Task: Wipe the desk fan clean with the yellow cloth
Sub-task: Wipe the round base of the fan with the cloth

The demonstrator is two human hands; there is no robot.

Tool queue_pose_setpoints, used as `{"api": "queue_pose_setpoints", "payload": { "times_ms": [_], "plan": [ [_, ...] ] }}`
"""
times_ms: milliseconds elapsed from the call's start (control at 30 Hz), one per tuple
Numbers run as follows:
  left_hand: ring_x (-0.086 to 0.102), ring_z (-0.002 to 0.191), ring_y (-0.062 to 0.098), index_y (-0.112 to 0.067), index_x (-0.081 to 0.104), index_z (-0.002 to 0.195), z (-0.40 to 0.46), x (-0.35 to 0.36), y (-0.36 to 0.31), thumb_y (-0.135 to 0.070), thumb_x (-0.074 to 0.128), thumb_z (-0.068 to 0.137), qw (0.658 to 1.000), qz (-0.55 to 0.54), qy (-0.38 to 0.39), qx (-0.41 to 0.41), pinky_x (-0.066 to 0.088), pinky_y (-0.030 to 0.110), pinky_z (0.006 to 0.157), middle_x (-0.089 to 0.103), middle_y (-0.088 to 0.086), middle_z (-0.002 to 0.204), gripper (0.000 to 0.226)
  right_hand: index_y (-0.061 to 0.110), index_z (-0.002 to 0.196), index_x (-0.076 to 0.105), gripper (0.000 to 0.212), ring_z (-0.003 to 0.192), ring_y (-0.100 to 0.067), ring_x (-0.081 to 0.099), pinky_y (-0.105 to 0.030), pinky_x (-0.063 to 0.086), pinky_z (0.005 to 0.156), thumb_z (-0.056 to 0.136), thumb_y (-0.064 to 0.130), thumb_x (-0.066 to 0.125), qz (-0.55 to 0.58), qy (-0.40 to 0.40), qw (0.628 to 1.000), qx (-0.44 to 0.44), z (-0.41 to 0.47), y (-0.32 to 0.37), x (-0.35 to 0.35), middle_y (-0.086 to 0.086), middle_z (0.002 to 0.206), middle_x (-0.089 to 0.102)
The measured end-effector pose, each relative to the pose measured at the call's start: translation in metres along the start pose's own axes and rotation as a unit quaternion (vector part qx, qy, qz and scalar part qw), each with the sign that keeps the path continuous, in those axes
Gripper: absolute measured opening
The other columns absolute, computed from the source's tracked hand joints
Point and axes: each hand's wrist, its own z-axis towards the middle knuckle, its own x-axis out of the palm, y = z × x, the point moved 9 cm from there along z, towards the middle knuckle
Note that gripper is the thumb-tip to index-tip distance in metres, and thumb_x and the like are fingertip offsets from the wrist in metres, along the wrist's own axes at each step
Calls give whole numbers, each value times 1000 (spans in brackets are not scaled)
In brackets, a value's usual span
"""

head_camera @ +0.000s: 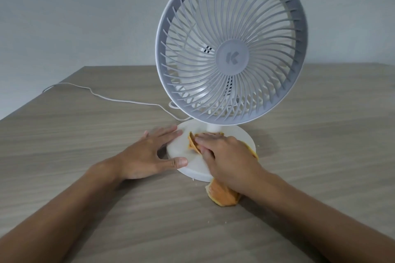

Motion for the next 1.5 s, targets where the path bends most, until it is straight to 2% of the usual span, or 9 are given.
{"api": "queue_pose_setpoints", "payload": {
  "times_ms": [400, 533, 733, 833, 933, 1000, 1233, 1400, 1500],
  "plan": [
    [-6, 149, -2, -45, 25, 151, 0, -4, 1, -89, 51, 59, 1000, 1, 13, -19, -14, 40, 121, 10, -28, 161, 106, 23, 114, 71, 42, 111, 12, 53, 4, 29, 95, 83, -2, 57, 67, -7, 998, 11, -36, -38, -43, 15, 118, 67],
    [-5, 149, -2, -47, 27, 150, 3, -4, 2, -91, 53, 54, 999, 3, 22, -26, -15, 41, 121, 12, -30, 160, 108, 11, 100, 69, 25, 87, -27, 63, -24, 42, 77, 89, 2, 49, 7, -10, 997, 80, -8, -67, -30, -7, 91, 72],
    [-4, 149, -2, -46, 29, 149, 4, -5, 1, -90, 54, 54, 1000, -4, 13, -21, -17, 39, 120, 14, -29, 160, 108, 6, 85, 52, 16, 96, -30, 55, -35, 45, 87, 94, 3, 39, -31, 68, 993, 87, 30, -85, -16, -12, 96, 60],
    [-4, 150, 0, -45, 29, 150, 2, -5, 0, -87, 57, 60, 1000, -3, 10, -22, -17, 41, 120, 14, -27, 161, 104, 14, 80, 47, 18, 81, -29, 53, -39, 39, 70, 93, 2, 41, -7, 55, 995, 77, 12, -75, -21, -6, 82, 56],
    [-3, 151, 3, -42, 28, 151, 1, -6, -1, -80, 61, 67, 1000, 7, 3, -21, -16, 43, 121, 14, -25, 162, 98, 12, 120, 58, 32, 119, -23, 53, -24, 38, 95, 94, 5, 41, -7, 52, 997, 58, -15, -54, -20, -2, 124, 62],
    [-3, 151, 4, -40, 27, 152, 2, -6, -2, -79, 60, 68, 1000, 15, -1, -18, -16, 42, 121, 13, -23, 162, 98, 11, 143, 41, 52, 141, -17, 33, -18, 11, 116, 92, 5, 43, -42, 66, 996, 33, -33, -31, -13, -5, 152, 39],
    [-5, 151, 4, -38, 28, 151, 2, -7, -5, -95, 50, 47, 1000, -17, -15, 1, -16, 40, 119, 18, -19, 163, 121, 14, 149, 30, 54, 141, -16, 31, -29, 20, 119, 96, 14, 39, 13, 63, 998, -25, -33, 30, -3, -5, 154, 35],
    [6, 150, 2, -34, 35, 150, -5, -17, -36, -87, 65, 48, 996, -52, -60, 28, -4, 30, 121, 28, -26, 154, 118, 30, 137, 50, 42, 68, 12, 55, -1, 37, 67, 97, 20, 43, 147, 9, 988, 44, -38, -19, -44, 27, 73, 63],
    [31, 137, -12, -41, 43, 142, -13, -14, -86, -90, 60, 53, 986, -40, -128, 102, 25, 19, 116, 39, -32, 144, 102, 25, 129, 60, 42, 97, 2, 62, 4, 33, 77, 94, 6, 45, 113, -19, 993, 36, -41, -50, -60, 17, 123, 65]
  ]
}}
